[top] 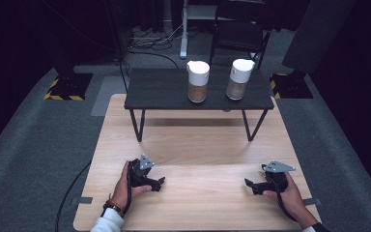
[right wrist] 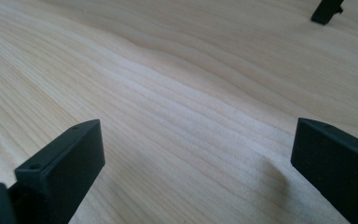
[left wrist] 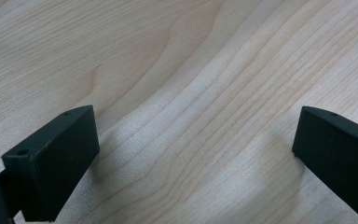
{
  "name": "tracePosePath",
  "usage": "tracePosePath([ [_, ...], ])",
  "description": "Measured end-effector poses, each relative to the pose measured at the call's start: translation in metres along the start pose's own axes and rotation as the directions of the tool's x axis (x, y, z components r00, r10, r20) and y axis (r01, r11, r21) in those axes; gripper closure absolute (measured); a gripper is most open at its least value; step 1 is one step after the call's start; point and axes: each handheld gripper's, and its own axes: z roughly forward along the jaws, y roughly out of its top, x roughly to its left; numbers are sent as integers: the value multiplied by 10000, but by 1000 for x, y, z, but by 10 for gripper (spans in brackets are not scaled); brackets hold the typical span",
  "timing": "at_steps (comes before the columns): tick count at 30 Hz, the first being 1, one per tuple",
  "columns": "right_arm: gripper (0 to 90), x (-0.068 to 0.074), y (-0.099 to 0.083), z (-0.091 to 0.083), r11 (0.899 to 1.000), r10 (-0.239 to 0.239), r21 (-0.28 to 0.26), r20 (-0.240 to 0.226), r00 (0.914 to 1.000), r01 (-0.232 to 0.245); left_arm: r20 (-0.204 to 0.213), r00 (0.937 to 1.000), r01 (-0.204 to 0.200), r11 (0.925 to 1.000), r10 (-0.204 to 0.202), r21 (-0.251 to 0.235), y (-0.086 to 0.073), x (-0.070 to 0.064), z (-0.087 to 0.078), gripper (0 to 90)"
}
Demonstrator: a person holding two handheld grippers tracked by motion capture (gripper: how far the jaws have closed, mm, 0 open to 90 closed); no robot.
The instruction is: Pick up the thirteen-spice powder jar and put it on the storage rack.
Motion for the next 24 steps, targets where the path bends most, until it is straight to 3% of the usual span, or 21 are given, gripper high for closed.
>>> tracePosePath([
  [13, 23, -1, 9, 5, 9985, 93, 541, 50, 9999, -96, 3, 10000, -2, 10000, 2, -6, 0, 0, 0, 4],
  [24, 0, 1, 11, 6, 9978, 44, 665, 125, 9999, -52, 4, 10000, 8, 10000, -8, 7, 0, 0, 0, 4],
])
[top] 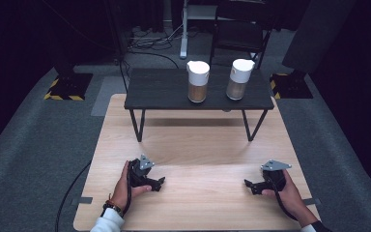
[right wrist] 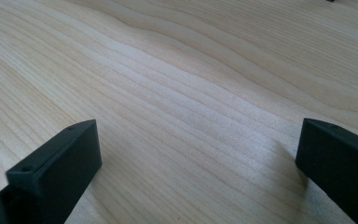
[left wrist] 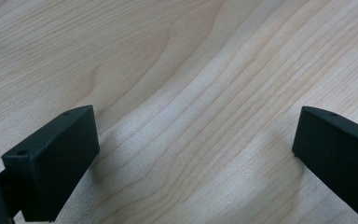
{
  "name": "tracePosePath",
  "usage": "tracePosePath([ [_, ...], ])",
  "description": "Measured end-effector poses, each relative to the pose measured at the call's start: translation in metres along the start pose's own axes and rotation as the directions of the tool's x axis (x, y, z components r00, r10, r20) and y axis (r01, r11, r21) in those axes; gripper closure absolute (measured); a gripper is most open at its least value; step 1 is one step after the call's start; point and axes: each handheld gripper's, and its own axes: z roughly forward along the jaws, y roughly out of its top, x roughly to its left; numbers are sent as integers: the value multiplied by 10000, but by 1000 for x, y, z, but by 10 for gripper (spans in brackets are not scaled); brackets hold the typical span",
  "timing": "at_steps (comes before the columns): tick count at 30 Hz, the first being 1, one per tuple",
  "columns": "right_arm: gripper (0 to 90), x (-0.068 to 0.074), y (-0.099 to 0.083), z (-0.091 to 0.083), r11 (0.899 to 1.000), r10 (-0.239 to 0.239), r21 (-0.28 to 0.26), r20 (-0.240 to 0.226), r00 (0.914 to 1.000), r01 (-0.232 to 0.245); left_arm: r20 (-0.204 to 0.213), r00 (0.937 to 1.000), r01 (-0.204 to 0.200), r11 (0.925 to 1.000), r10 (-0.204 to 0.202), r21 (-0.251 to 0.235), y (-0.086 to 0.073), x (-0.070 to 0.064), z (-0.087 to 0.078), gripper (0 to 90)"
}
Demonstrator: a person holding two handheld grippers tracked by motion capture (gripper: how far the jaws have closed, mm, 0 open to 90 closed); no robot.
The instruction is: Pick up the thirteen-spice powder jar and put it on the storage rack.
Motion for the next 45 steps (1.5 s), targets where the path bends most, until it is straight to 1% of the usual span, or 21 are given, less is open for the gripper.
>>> tracePosePath([
  [20, 0, 0, 0, 1, 10000, 5, -39, 40, 10000, -5, -2, 10000, -2, 10000, 2, 2, 0, 0, 0, 4],
  [23, 0, 1, 0, 0, 10000, 78, -32, 103, 9999, -78, -2, 10000, 0, 10000, 0, 2, 0, 0, 0, 4],
  [45, 0, 1, 0, 1, 10000, 80, -34, 103, 9999, -80, 0, 10000, 1, 10000, -1, 1, 0, 0, 0, 4],
])
